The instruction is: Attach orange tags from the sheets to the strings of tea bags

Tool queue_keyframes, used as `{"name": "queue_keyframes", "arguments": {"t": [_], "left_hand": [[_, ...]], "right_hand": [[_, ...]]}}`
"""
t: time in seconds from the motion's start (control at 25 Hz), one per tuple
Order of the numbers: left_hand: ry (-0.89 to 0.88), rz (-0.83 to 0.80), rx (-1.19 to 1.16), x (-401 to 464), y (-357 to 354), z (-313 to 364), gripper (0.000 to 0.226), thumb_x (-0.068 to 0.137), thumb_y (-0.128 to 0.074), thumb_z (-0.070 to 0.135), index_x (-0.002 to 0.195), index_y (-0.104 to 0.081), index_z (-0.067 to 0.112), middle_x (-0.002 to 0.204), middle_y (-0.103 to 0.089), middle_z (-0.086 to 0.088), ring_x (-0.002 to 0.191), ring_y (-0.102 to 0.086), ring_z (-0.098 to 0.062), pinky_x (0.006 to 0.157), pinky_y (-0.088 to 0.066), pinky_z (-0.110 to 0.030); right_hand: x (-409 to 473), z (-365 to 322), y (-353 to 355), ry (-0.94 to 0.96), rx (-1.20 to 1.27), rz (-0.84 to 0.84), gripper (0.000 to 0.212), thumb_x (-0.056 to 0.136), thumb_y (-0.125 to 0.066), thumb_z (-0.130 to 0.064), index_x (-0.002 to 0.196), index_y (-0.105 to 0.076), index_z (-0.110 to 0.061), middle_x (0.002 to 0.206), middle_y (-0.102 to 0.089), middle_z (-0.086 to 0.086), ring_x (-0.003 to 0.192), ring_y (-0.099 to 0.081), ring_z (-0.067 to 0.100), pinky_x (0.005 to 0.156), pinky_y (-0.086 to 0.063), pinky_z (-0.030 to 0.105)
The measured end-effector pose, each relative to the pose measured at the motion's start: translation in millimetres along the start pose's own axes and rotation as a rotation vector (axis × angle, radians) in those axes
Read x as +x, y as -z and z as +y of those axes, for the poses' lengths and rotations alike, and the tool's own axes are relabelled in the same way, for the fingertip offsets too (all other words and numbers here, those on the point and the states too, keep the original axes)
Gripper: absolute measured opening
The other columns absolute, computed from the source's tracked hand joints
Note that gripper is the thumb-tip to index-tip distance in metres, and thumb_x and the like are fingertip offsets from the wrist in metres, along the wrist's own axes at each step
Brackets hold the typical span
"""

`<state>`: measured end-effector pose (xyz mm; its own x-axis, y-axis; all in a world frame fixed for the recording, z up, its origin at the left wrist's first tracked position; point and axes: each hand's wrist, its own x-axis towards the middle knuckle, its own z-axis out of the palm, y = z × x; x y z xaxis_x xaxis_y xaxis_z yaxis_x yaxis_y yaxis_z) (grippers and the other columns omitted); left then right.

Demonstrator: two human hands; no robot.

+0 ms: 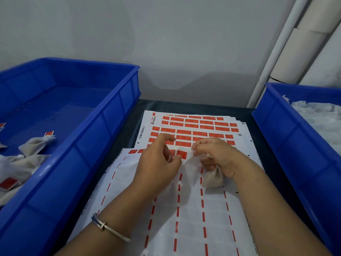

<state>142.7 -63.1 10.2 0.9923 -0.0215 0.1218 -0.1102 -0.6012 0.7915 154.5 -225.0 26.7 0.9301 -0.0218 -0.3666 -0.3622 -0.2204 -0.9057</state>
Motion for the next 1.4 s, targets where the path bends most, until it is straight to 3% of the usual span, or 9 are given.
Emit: {"name": "queue_keyframes", "arguments": {"t": [0.04, 0.16, 0.32, 0.48, 0.6, 0.76, 0.88, 1.0, 1.4], "left_hand": [[-0.023, -0.007, -0.005, -1, 0, 0, 0.034, 0.080, -0.070, 0.032, 0.095, -0.042, 0.045, 0.076, -0.053, 0.018, 0.068, -0.056, -0.008, 0.054, -0.039, -0.007], [-0.119, -0.010, -0.021, -4, 1, -1, 0.012, 0.082, -0.066, 0.037, 0.079, -0.055, 0.040, 0.088, -0.048, 0.025, 0.085, -0.054, -0.005, 0.069, -0.045, -0.013], [-0.144, 0.039, 0.046, -2, -3, 0, 0.021, 0.081, -0.067, 0.038, 0.068, -0.051, 0.037, 0.084, -0.043, 0.027, 0.083, -0.052, -0.004, 0.073, -0.046, -0.015], [-0.198, 0.010, 0.174, -4, -5, -2, 0.020, 0.077, -0.071, 0.039, 0.092, -0.058, 0.040, 0.088, -0.048, 0.025, 0.087, -0.050, -0.007, 0.084, -0.045, -0.023], [-0.200, 0.045, 0.227, -5, -6, -5, 0.029, 0.076, -0.071, 0.045, 0.102, -0.068, 0.032, 0.093, -0.044, 0.024, 0.092, -0.044, -0.005, 0.082, -0.038, -0.019], [-0.189, 0.056, 0.260, -5, -5, -4, 0.032, 0.075, -0.070, 0.048, 0.101, -0.071, 0.029, 0.091, -0.043, 0.022, 0.090, -0.043, -0.005, 0.080, -0.039, -0.019], [-0.197, 0.078, 0.282, -4, -6, -3, 0.029, 0.076, -0.070, 0.044, 0.099, -0.074, 0.027, 0.102, -0.048, 0.019, 0.095, -0.039, -0.002, 0.085, -0.042, -0.022], [-0.197, 0.097, 0.296, -3, -8, -4, 0.027, 0.077, -0.070, 0.042, 0.098, -0.075, 0.025, 0.114, -0.053, 0.015, 0.097, -0.035, -0.001, 0.087, -0.038, -0.020], [-0.174, 0.094, 0.280, -3, -7, -9, 0.025, 0.077, -0.071, 0.040, 0.098, -0.074, 0.026, 0.116, -0.052, 0.016, 0.098, -0.032, 0.001, 0.084, -0.031, -0.018]], "right_hand": [[0, 1, 0, 0.002, -0.002, -0.006, 0.010, 0.082, -0.067, -0.015, 0.075, -0.072, -0.021, 0.085, -0.070, -0.011, 0.085, -0.065, 0.020, 0.056, -0.052, 0.021], [0, 1, -1, 0.024, -0.046, -0.035, 0.006, 0.079, -0.073, -0.017, 0.073, -0.071, -0.019, 0.074, -0.071, -0.010, 0.070, -0.063, 0.015, 0.050, -0.049, 0.019], [-2, 0, 0, 0.031, -0.071, -0.055, 0.009, 0.073, -0.078, -0.016, 0.074, -0.070, -0.018, 0.072, -0.071, -0.007, 0.055, -0.061, 0.010, 0.048, -0.048, 0.019], [-2, 0, 0, 0.040, -0.086, -0.034, 0.015, 0.074, -0.077, -0.008, 0.079, -0.068, -0.019, 0.082, -0.071, -0.003, 0.065, -0.063, 0.015, 0.047, -0.046, 0.016], [-2, 1, -2, 0.050, -0.086, -0.022, 0.016, 0.073, -0.078, -0.009, 0.081, -0.068, -0.020, 0.083, -0.072, -0.004, 0.069, -0.065, 0.016, 0.047, -0.046, 0.016], [-3, 0, -5, 0.090, -0.094, 0.000, 0.015, 0.073, -0.079, -0.010, 0.075, -0.068, -0.020, 0.071, -0.071, -0.013, 0.068, -0.068, 0.011, 0.048, -0.046, 0.013], [-5, -1, -10, 0.125, -0.159, 0.051, 0.014, 0.074, -0.078, -0.012, 0.069, -0.068, -0.022, 0.067, -0.069, -0.016, 0.073, -0.067, 0.010, 0.048, -0.046, 0.013], [-6, -3, -13, 0.139, -0.209, 0.088, 0.015, 0.075, -0.078, -0.016, 0.065, -0.069, -0.024, 0.075, -0.068, -0.016, 0.080, -0.064, 0.010, 0.052, -0.047, 0.017], [-8, -4, -11, 0.114, -0.162, 0.086, 0.011, 0.078, -0.074, -0.018, 0.073, -0.067, -0.024, 0.082, -0.066, -0.012, 0.082, -0.063, 0.013, 0.051, -0.046, 0.017]]}}
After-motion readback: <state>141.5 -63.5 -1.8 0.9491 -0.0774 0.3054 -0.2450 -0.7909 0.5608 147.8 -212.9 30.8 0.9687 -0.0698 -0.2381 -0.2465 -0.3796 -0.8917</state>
